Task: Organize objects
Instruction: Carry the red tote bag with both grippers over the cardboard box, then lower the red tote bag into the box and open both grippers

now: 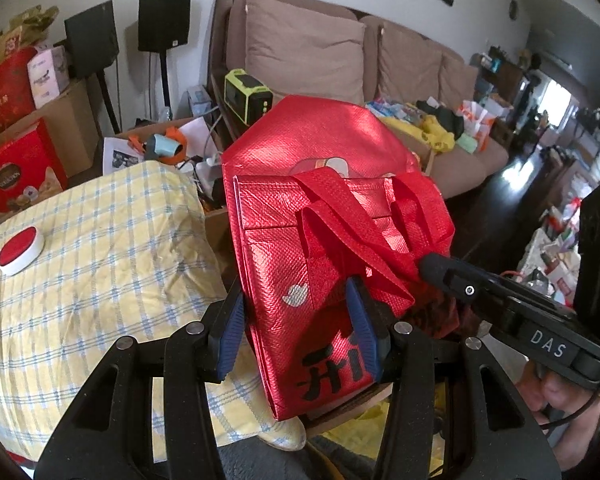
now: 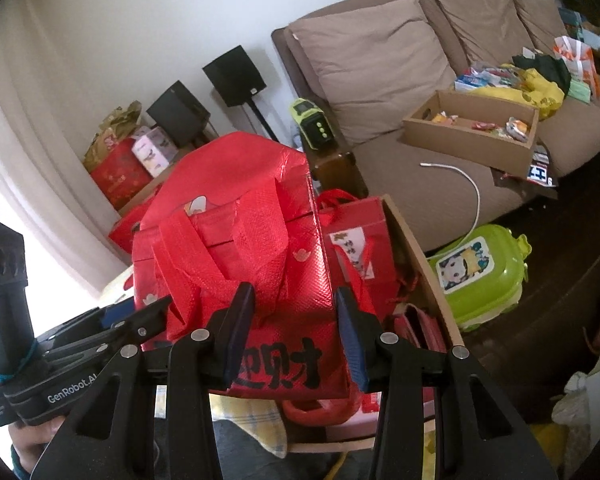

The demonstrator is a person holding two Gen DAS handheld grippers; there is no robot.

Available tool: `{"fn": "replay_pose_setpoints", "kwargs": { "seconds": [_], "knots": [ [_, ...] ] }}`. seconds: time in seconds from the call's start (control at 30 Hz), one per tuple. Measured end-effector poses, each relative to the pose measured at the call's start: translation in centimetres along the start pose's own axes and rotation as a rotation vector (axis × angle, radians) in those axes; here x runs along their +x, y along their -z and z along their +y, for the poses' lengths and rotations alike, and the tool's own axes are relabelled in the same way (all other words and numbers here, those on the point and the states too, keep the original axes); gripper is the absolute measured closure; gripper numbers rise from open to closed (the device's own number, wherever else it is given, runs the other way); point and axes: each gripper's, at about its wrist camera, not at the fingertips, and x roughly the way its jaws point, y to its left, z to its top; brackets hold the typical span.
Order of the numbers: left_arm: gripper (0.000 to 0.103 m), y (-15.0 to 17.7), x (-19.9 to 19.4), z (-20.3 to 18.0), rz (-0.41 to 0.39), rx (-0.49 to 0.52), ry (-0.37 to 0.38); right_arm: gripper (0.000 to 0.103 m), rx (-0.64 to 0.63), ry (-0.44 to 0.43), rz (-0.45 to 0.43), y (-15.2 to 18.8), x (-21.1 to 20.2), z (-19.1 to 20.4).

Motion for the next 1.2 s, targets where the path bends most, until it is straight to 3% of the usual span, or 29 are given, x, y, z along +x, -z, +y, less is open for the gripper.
{"fn": "replay_pose_setpoints", "kwargs": {
  "seconds": [0.5, 0.83, 0.97, 1.2],
  "knots": [
    [0.057, 2.1, 7.0, 0.3, 0.101, -0.003, -0.027, 0.06, 0.071, 0.033, 0.077, 2.2, 5.4, -4.2],
    [0.062, 4.6, 11.2, 0.4, 0.233, 0.01, -0.051, 0.056, 0.126, 0.028, 0.207, 4.4, 9.6, -6.4],
    [0.061, 5.2, 11.8, 0.6, 0.259, -0.005, -0.053, 0.047, 0.11, 0.062, 0.23, 4.6, 10.0, -6.4],
    [0.06, 4.8, 10.7, 1.5, 0.259, -0.029, -0.051, 0.045, 0.127, 0.065, 0.225, 4.5, 9.7, -6.9]
  ]
}}
